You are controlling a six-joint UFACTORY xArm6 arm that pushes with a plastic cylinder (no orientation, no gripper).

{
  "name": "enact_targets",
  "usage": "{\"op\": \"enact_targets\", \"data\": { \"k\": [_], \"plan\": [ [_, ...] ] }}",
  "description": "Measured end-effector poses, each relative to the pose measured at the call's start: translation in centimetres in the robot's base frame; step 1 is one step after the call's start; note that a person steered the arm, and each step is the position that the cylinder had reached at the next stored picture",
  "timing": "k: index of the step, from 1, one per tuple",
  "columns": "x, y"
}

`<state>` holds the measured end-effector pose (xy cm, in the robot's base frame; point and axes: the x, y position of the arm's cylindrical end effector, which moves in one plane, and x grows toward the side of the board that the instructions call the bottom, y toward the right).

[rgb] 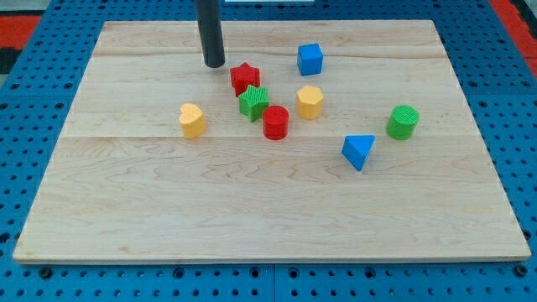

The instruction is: Push the yellow cube towards the bottom center

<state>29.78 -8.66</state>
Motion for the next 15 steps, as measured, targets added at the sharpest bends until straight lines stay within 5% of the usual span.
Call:
{"op": "enact_targets", "data": {
  "k": [5, 8, 11, 15],
  "plan": [
    [5.4, -6.1],
    [9.7, -1.4],
    [10.9, -5.7],
    [16.1, -3.9]
  ]
}}
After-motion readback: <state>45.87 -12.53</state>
